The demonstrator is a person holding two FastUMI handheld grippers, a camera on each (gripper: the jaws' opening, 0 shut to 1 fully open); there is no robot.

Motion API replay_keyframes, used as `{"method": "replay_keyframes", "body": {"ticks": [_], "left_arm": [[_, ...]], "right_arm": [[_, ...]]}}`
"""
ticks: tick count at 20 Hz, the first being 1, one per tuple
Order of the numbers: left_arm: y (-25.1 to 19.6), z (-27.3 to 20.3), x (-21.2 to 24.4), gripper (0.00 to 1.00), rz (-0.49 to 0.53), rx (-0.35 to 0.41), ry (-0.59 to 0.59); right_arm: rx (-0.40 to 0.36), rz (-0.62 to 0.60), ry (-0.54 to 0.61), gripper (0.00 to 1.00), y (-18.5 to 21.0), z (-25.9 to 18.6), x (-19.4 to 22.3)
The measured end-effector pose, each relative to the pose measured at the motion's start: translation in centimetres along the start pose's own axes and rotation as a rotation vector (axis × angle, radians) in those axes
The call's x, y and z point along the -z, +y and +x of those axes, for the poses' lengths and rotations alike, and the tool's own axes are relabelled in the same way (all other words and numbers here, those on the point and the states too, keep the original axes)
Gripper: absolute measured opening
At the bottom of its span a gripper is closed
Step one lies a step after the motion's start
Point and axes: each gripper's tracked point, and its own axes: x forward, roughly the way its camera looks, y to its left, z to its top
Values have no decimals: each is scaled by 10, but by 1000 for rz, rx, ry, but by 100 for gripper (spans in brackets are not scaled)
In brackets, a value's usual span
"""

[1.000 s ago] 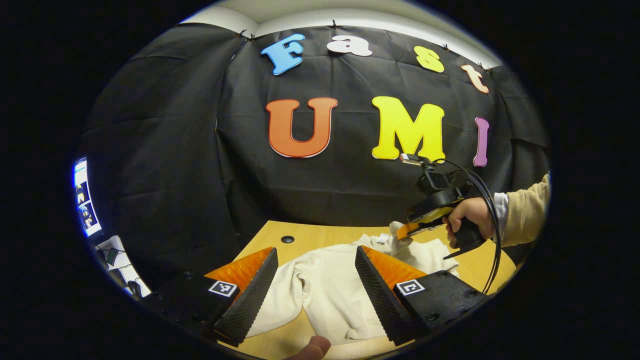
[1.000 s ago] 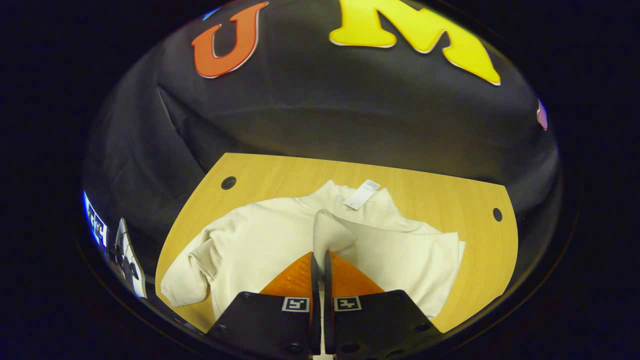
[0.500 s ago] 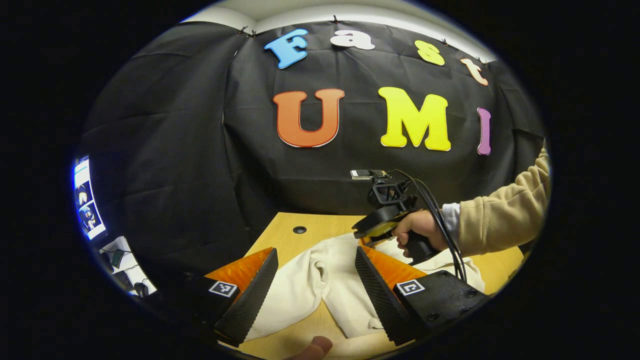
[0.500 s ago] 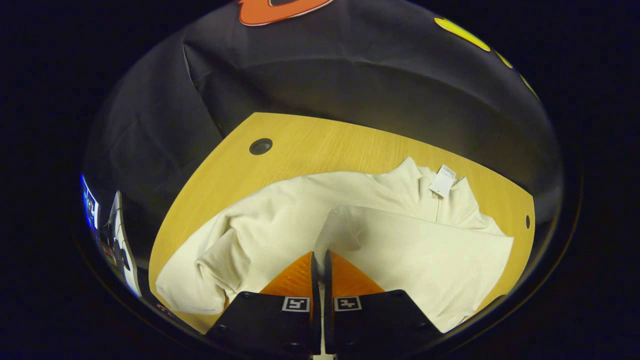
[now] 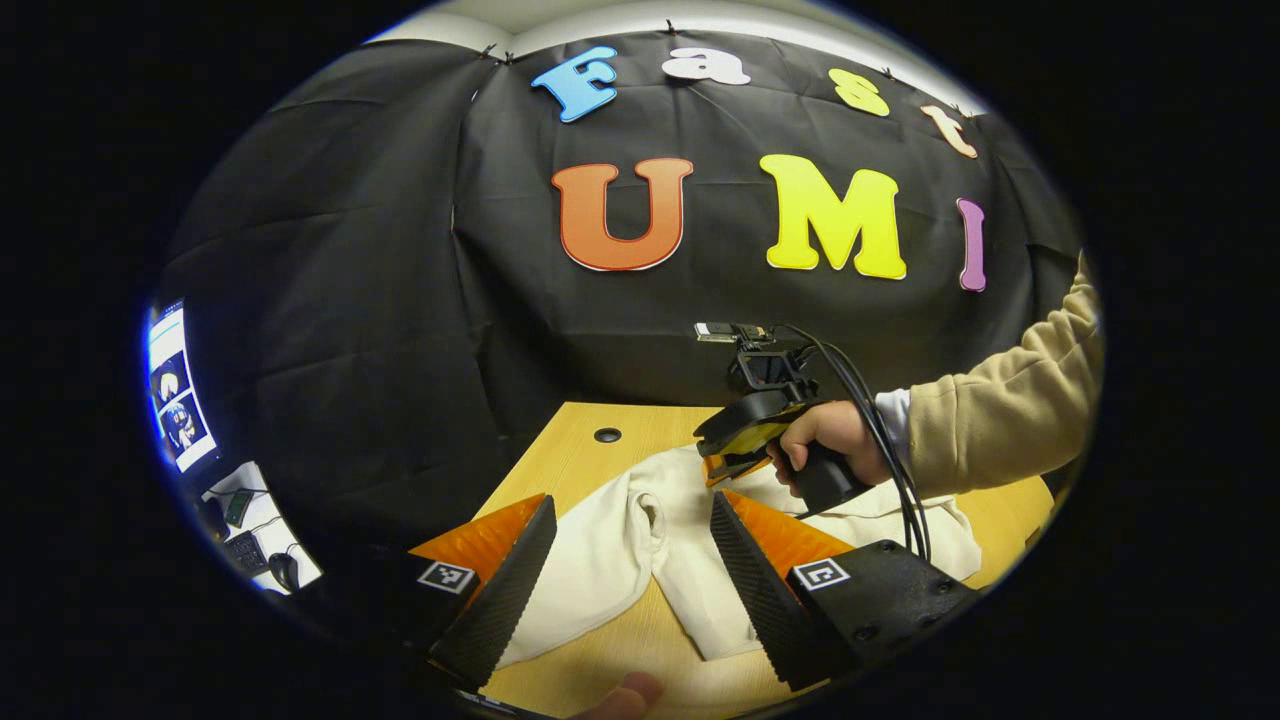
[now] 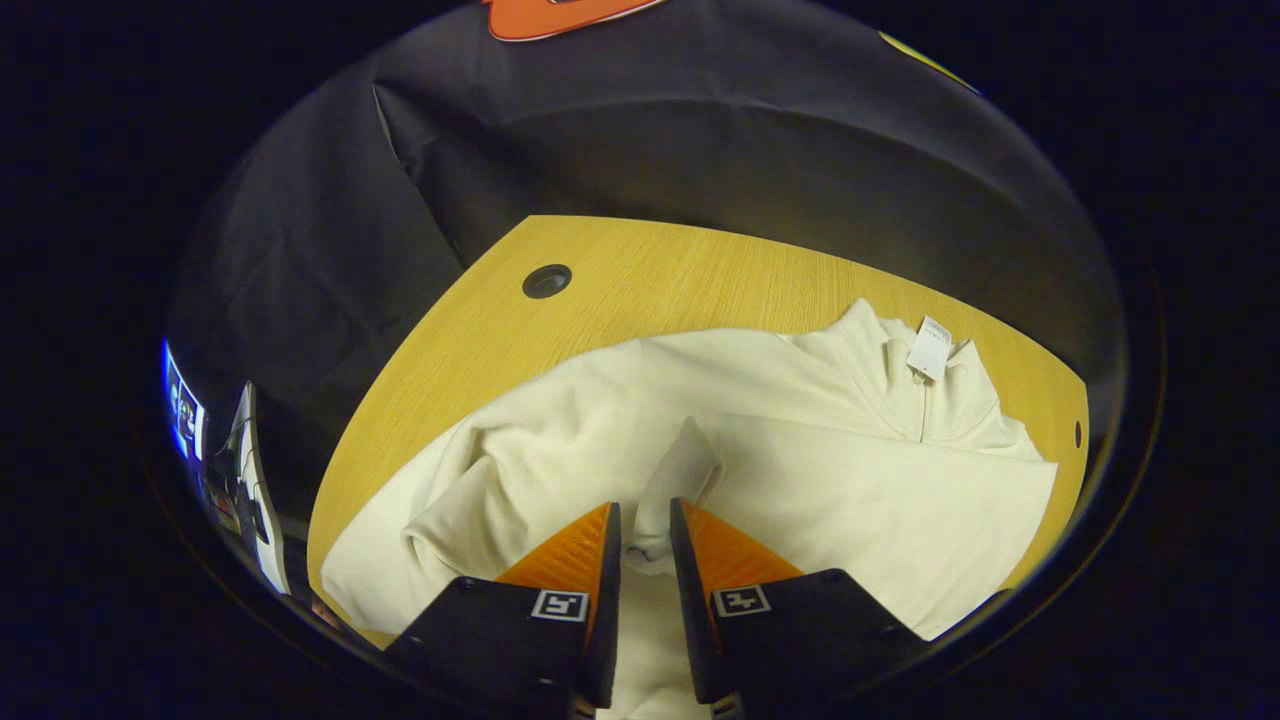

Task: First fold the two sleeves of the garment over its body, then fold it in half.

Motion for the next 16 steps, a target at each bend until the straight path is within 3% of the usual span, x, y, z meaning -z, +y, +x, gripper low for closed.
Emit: {"method": "replay_keyframes", "body": {"ticks": [4, 5, 7, 9, 11, 16], "left_arm": [[-8, -4, -4, 99, 16, 11, -28], [-10, -5, -7, 99, 18, 15, -38], [-15, -5, -19, 99, 17, 24, -62], [-12, -5, -22, 99, 8, 14, -76], [-3, -4, -21, 99, -15, -20, -74], [25, -6, -8, 99, -68, -105, -57]], "right_arm": [[-36, -7, -24, 46, 8, -22, 3], [-39, -7, -33, 65, 6, -30, 4], [-46, -1, -40, 83, 1, -47, 7], [-51, 14, -58, 92, -8, -67, 8], [-48, 21, -82, 96, -24, -92, 9], [-33, 3, -139, 97, -73, -168, 29]]}}
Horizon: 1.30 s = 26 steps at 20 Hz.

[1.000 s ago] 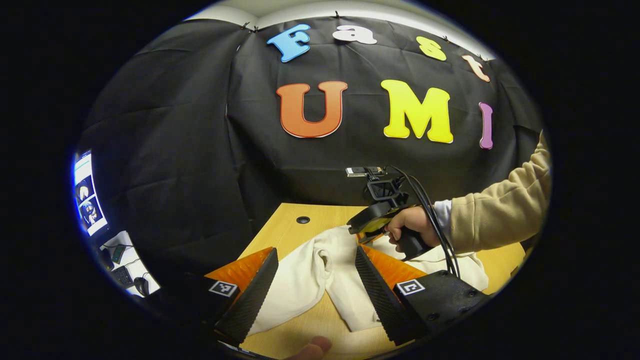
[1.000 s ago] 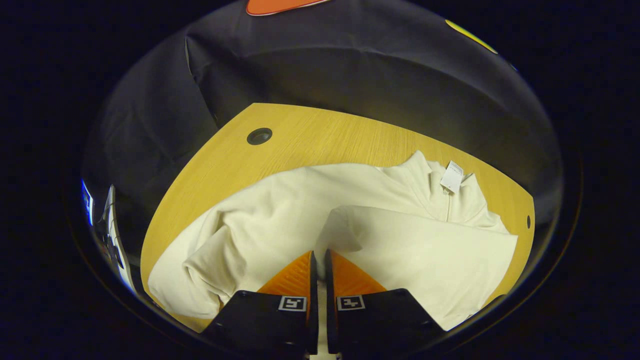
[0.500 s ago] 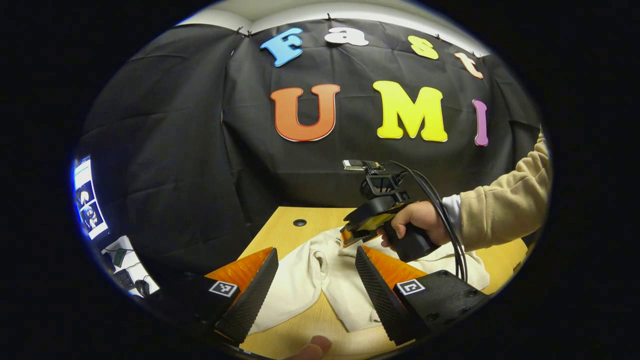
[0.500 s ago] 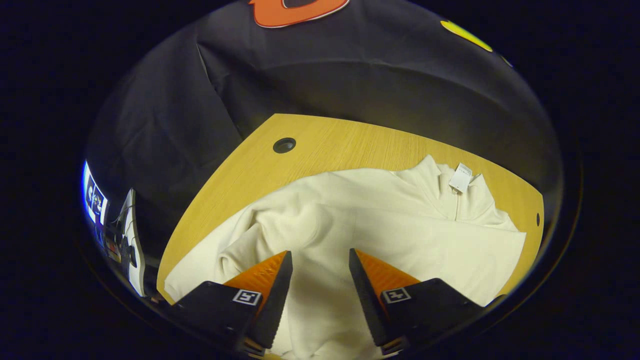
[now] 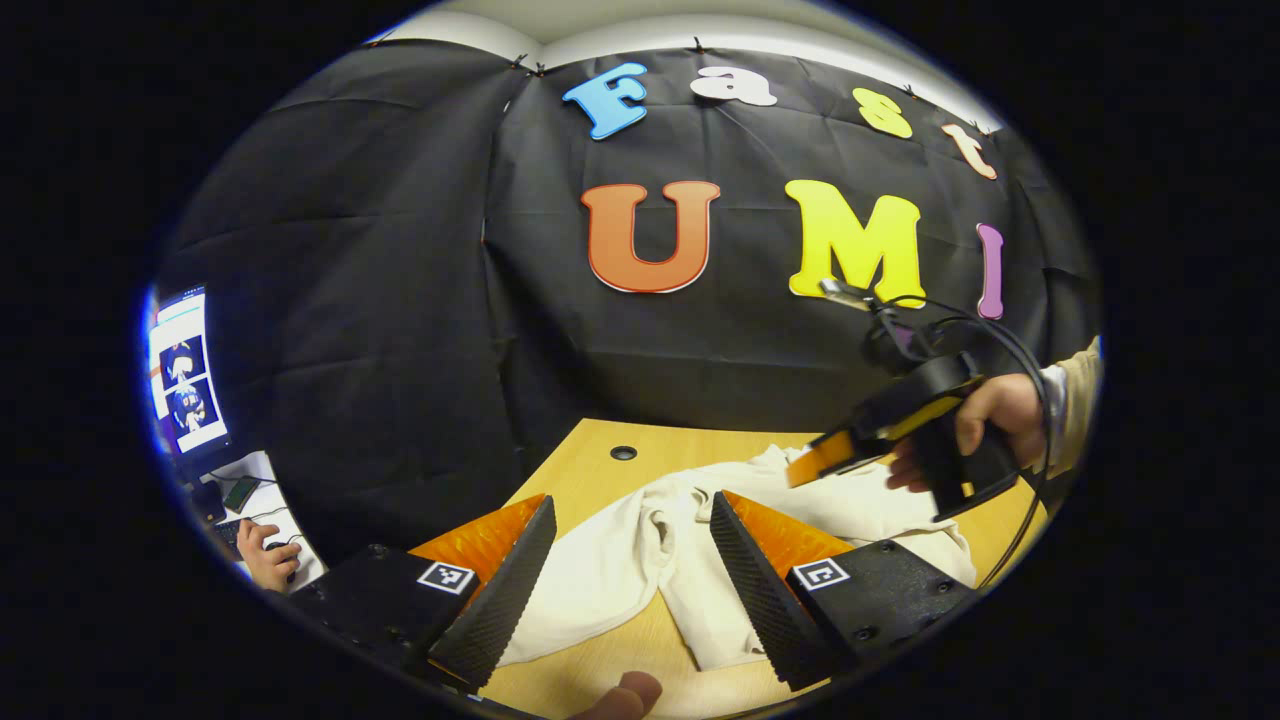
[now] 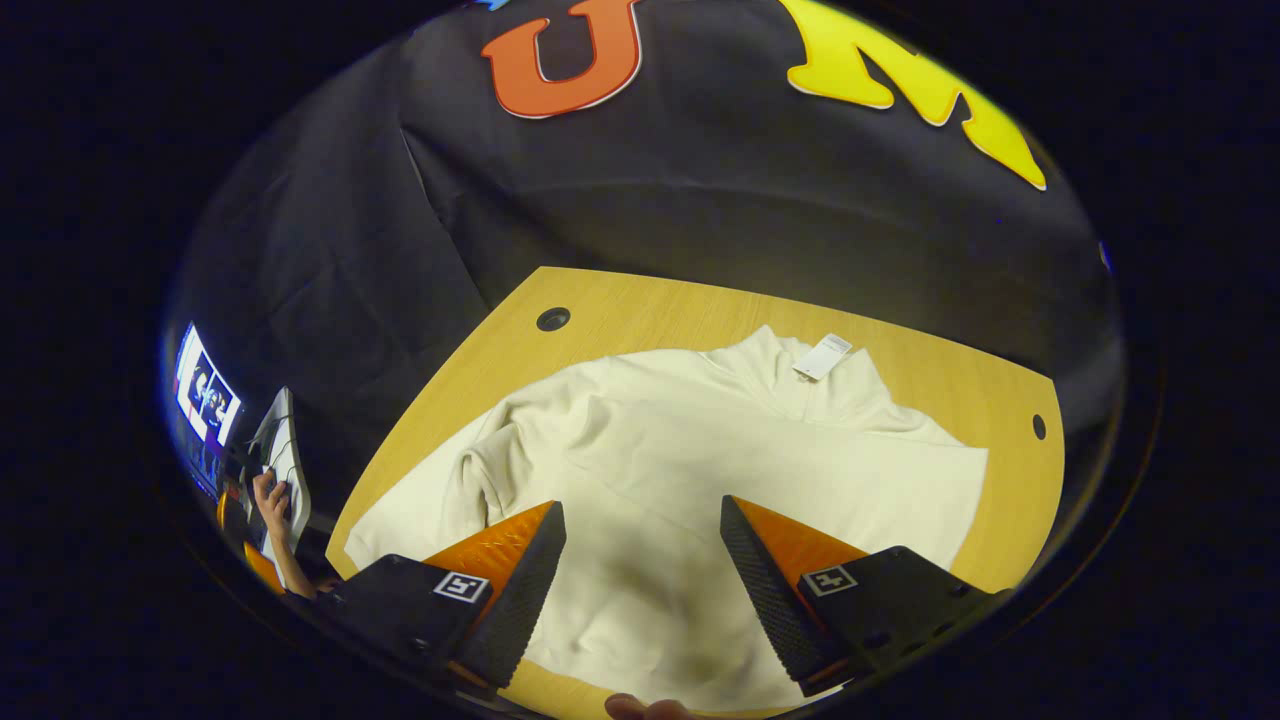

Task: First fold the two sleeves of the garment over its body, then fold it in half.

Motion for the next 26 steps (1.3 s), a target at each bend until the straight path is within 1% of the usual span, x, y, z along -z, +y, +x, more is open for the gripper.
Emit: {"method": "replay_keyframes", "body": {"ticks": [1, 2, 3, 5, 8, 10, 11, 12, 13, 14, 15, 18, 21, 22, 23, 24, 25, 26], "left_arm": [[9, 0, 6, 99, -5, -28, 7], [17, 1, 11, 99, -11, -55, 18], [25, 1, 16, 99, -18, -81, 33], [44, 2, 27, 99, -6, -137, 55], [67, 7, 46, 99, -18, -196, 96], [80, 9, 64, 99, -34, -235, 140], [88, 9, 75, 99, -42, -258, 163], [93, 9, 87, 99, -61, -270, 190], [100, 9, 100, 99, -79, -288, 218], [106, 8, 111, 99, -97, -316, 245], [109, 6, 122, 99, -125, -336, 276], [122, 2, 154, 100, -196, -410, 367], [134, -6, 187, 99, -302, -493, 488], [138, -11, 196, 99, -341, -533, 529], [140, -13, 204, 99, -378, -558, 566], [144, -15, 211, 100, -405, -588, 599], [148, -14, 217, 99, -428, -598, 626], [149, -11, 222, 100, -450, -599, 648]], "right_arm": [[7, -8, -12, 97, -11, -17, 6], [14, -15, -20, 94, -22, -32, 12], [19, -14, -29, 97, -31, -47, 19], [19, -7, -41, 97, -48, -74, 33], [35, -14, -57, 97, -72, -102, 55], [50, -39, -54, 97, -84, -115, 71], [54, -51, -57, 93, -87, -117, 77], [51, -59, -55, 97, -89, -119, 83], [50, -62, -49, 97, -89, -121, 90], [49, -62, -36, 94, -89, -121, 97], [44, -62, -21, 97, -88, -122, 104], [35, -68, -9, 97, -85, -120, 110], [28, -51, 22, 97, -81, -117, 121], [32, -53, 31, 94, -82, -116, 123], [33, -56, 37, 94, -81, -113, 124], [35, -58, 42, 97, -81, -112, 124], [36, -59, 48, 97, -81, -111, 125], [37, -60, 55, 94, -80, -109, 125]]}}
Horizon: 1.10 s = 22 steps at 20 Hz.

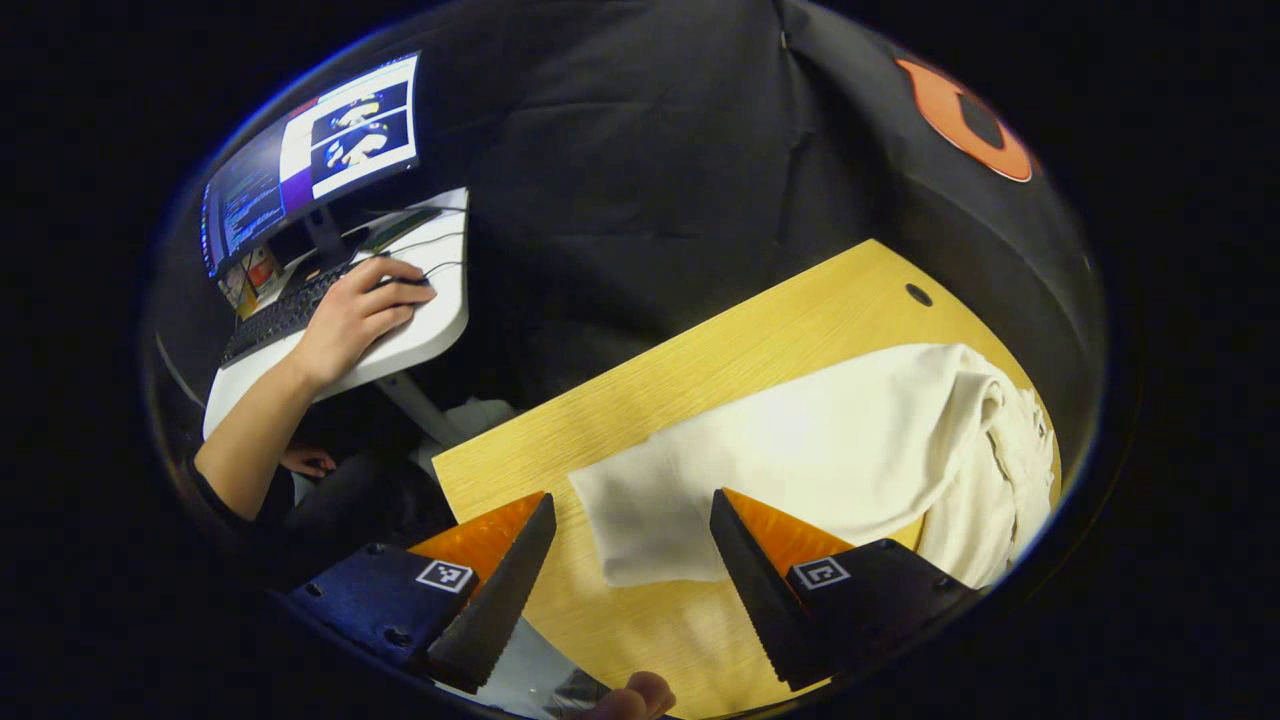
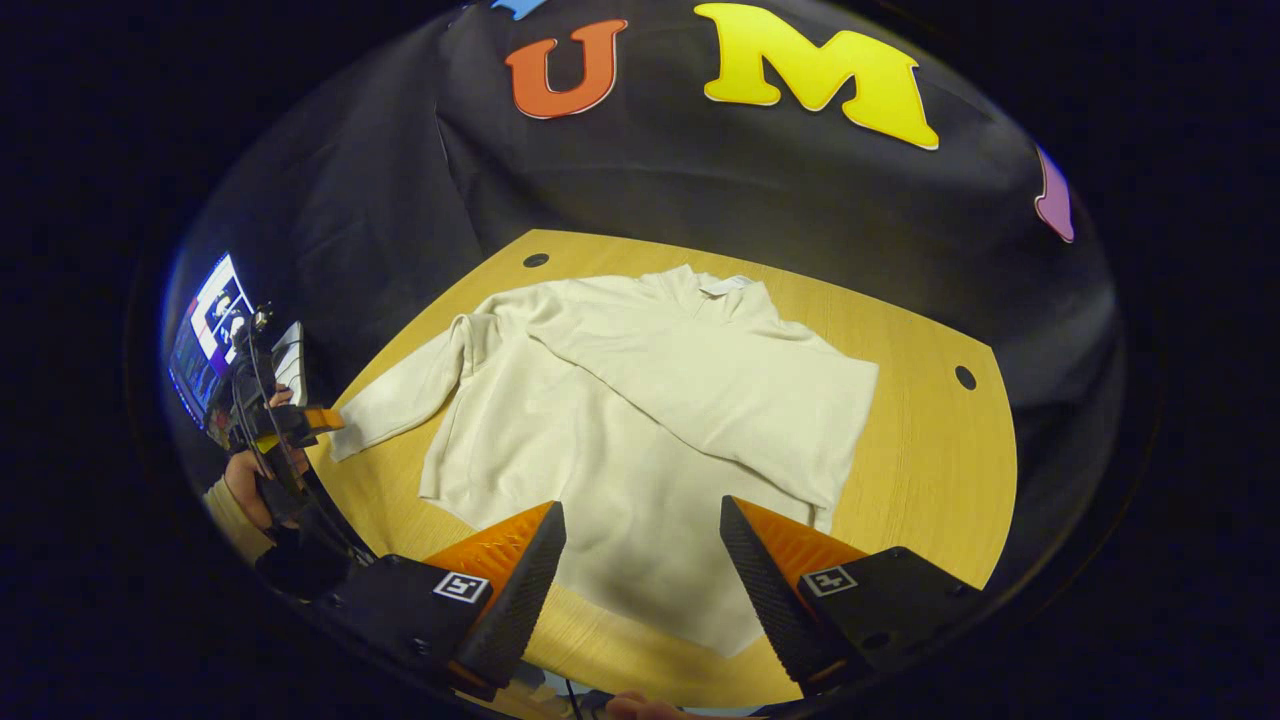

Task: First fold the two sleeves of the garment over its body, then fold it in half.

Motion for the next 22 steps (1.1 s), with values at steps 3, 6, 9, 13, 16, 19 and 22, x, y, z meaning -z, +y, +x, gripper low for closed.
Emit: {"method": "replay_keyframes", "body": {"ticks": [3, 6, 9, 13, 16, 19, 22], "left_arm": [[1, 10, 6, 100, -54, -8, 84], [-4, 18, 11, 99, -95, 6, 171], [-6, 22, 5, 95, -74, -6, 196], [-6, 24, 7, 92, -66, -40, 254], [-7, 25, 7, 89, -67, -36, 267], [-6, 25, 7, 84, -62, -31, 264], [-7, 28, 4, 72, -53, -19, 250]], "right_arm": [[-3, -6, 15, 97, 6, 4, -2], [0, -21, 32, 97, 11, 9, -2], [-7, -41, 48, 97, 18, 11, -1], [-11, -36, 63, 97, 23, 15, 2], [-22, -10, 63, 97, 26, 18, 2], [-33, 34, 51, 97, 28, 19, 2], [-35, 46, 49, 97, 22, 16, 8]]}}
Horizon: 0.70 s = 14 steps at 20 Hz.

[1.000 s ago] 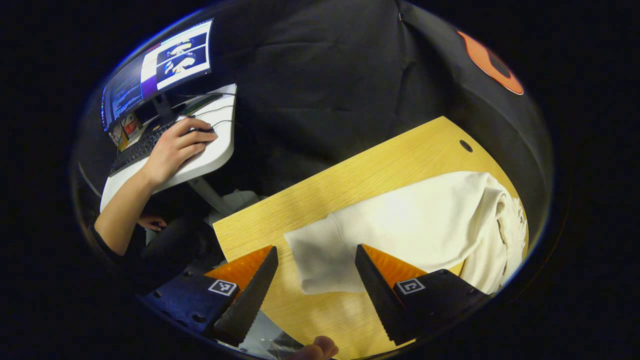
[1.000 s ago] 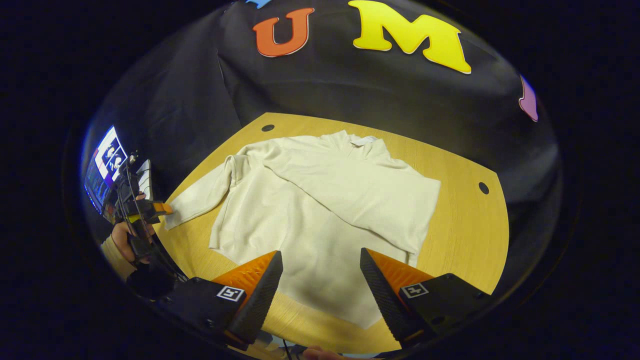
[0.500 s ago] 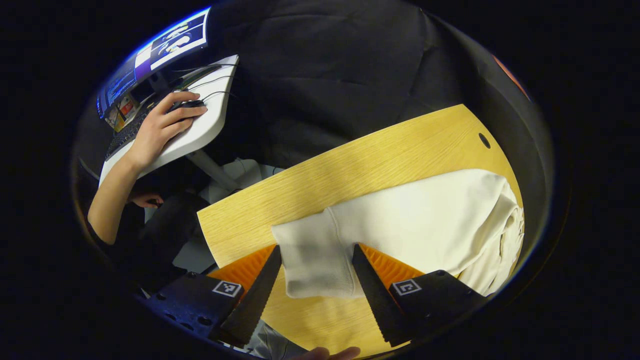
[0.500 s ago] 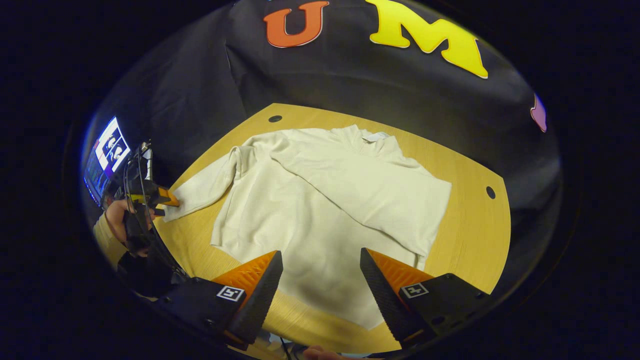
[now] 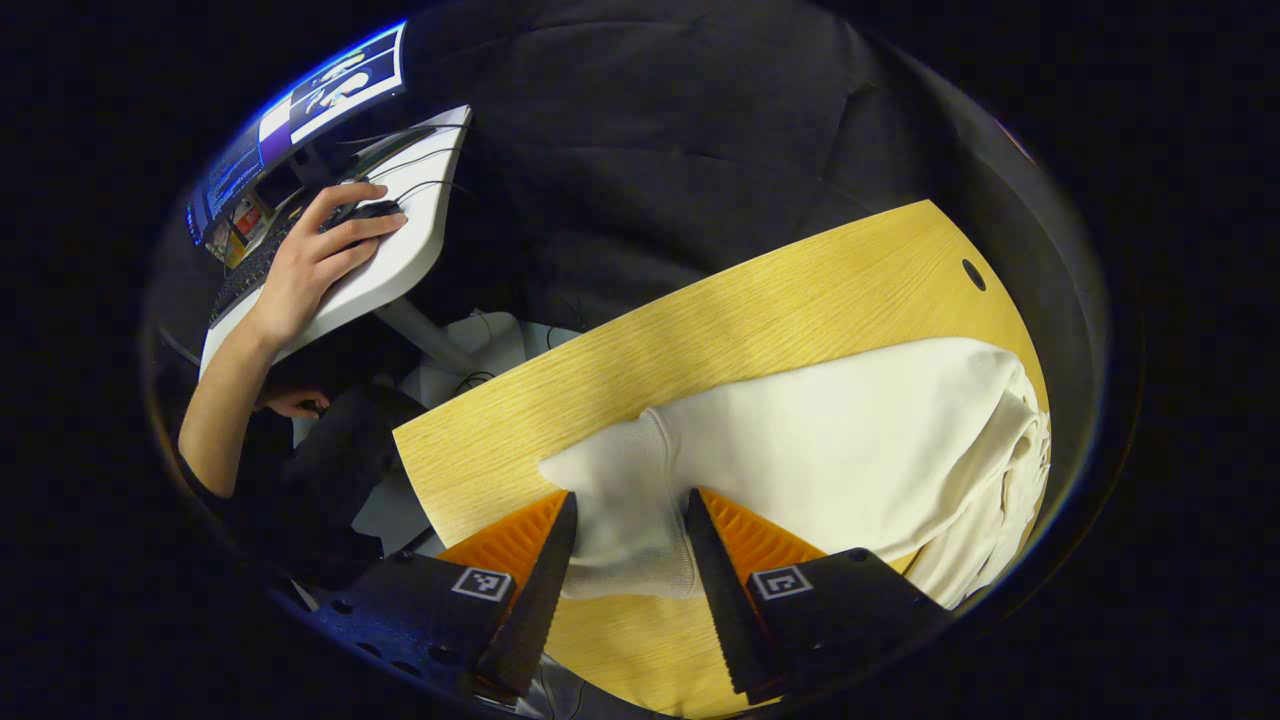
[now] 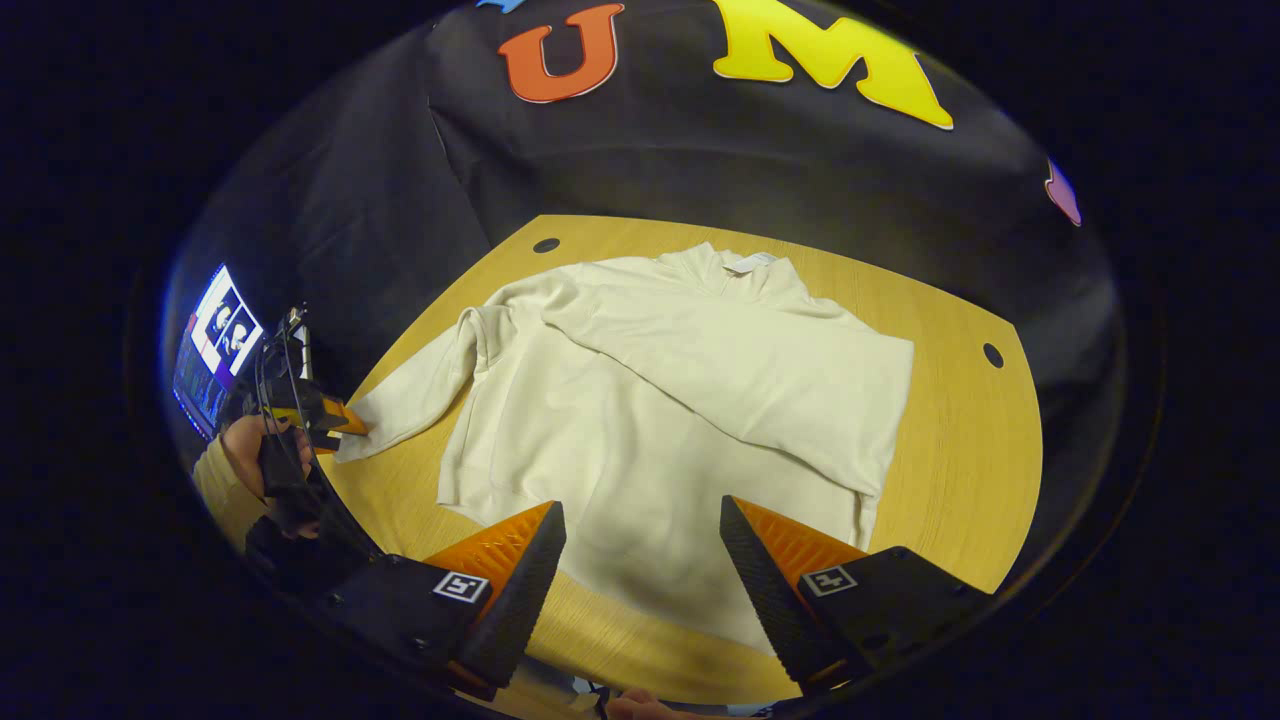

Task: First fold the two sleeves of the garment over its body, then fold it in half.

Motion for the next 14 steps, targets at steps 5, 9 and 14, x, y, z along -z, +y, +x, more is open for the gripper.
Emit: {"method": "replay_keyframes", "body": {"ticks": [5, 9, 14], "left_arm": [[-8, 2, -5, 50, 22, 13, -37], [-15, 1, -8, 18, 43, 10, -58], [-16, -3, -11, 6, 73, -27, -70]], "right_arm": [[-3, 36, -7, 97, -23, -17, 19], [9, 19, -19, 97, -53, -34, 39], [3, 74, -29, 97, -79, -52, 63]]}}
